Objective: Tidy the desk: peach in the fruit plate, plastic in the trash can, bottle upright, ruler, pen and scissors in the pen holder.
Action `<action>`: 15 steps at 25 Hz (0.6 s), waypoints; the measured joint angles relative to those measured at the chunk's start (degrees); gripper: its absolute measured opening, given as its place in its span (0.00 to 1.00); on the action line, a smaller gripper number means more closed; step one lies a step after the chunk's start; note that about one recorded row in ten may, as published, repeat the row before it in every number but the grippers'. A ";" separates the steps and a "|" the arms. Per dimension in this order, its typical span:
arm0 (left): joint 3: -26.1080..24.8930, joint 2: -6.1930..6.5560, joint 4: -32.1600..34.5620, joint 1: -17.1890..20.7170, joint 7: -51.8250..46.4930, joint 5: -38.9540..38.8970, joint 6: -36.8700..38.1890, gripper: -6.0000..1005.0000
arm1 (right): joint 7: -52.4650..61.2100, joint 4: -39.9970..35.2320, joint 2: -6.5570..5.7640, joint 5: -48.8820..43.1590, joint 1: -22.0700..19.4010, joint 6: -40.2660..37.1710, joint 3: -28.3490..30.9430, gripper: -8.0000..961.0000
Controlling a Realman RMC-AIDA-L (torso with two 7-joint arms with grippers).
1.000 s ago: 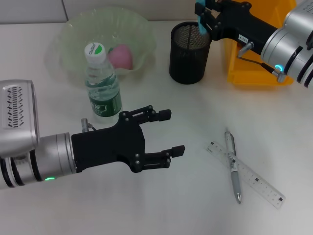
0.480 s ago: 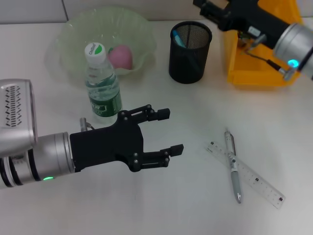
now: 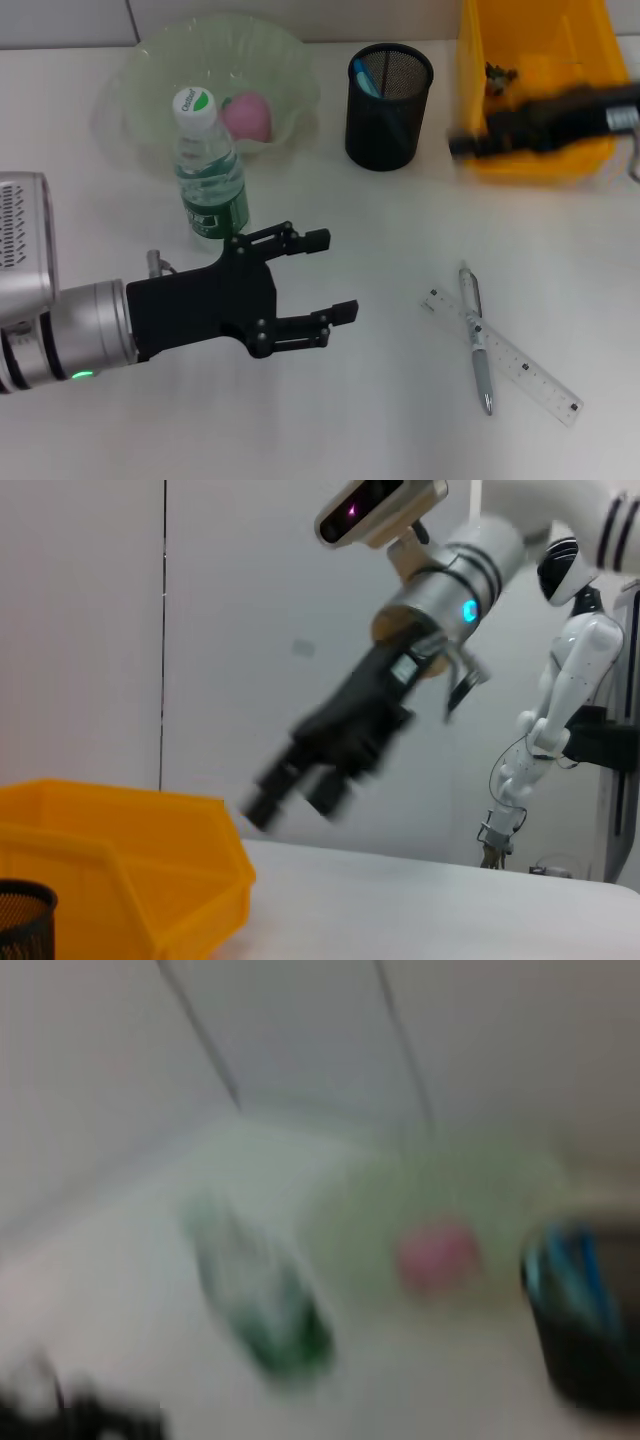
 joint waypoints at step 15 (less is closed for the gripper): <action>-0.33 0.19 0.23 0.25 -1.25 1.66 -0.26 0.79 | 6.12 4.89 0.63 -20.94 8.81 -6.38 -13.22 0.85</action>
